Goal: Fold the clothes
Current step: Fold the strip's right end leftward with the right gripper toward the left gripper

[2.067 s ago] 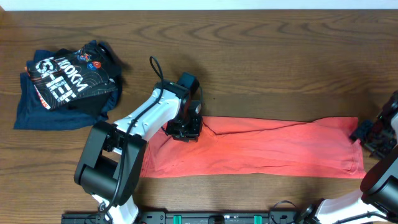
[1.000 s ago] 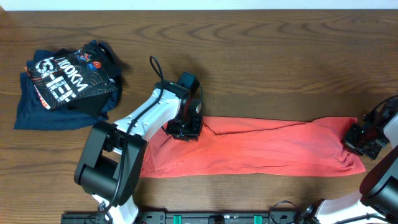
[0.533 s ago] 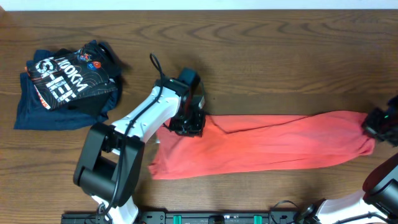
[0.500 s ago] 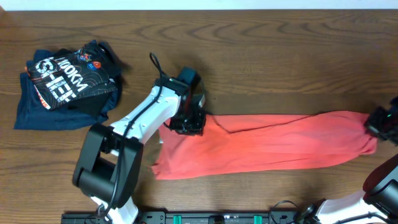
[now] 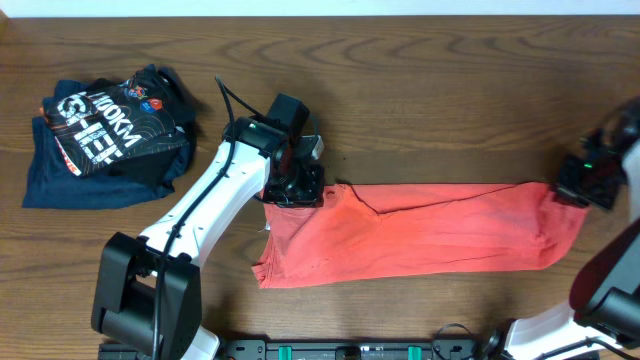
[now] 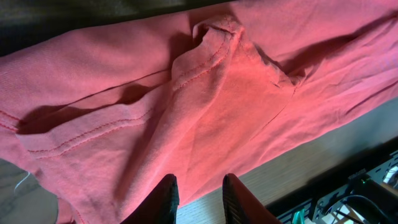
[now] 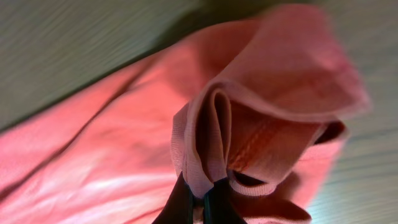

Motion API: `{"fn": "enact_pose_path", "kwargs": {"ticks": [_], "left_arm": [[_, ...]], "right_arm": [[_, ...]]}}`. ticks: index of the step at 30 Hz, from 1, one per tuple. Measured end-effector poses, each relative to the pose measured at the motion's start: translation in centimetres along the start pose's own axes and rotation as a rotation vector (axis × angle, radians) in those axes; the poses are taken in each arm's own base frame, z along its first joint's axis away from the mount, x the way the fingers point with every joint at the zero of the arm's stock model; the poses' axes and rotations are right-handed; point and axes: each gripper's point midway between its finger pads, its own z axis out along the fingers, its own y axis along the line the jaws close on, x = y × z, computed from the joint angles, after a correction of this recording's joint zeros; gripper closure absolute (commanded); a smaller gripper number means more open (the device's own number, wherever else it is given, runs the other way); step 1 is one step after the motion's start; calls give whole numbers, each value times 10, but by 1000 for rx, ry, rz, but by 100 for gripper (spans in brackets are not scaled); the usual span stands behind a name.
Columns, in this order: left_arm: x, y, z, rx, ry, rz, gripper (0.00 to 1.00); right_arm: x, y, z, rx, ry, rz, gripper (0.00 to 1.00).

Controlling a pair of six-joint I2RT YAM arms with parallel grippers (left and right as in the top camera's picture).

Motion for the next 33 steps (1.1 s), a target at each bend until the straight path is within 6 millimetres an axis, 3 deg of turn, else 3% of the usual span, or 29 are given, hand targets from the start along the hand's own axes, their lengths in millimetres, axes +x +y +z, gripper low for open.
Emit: {"fn": "enact_pose_path", "kwargs": {"ticks": [3, 10, 19, 29, 33], "left_arm": [[0, 0, 0, 0, 0, 0, 73], [0, 0, 0, 0, 0, 0, 73], [0, 0, 0, 0, 0, 0, 73], [0, 0, 0, 0, 0, 0, 73], [0, 0, 0, 0, 0, 0, 73]], "right_arm": [[16, 36, 3, -1, 54, -104, 99], [51, 97, 7, 19, 128, -274, 99], [83, 158, 15, 35, 123, -421, 99], [113, 195, 20, 42, 117, -539, 94], [119, 200, 21, 46, 120, -558, 84]]}}
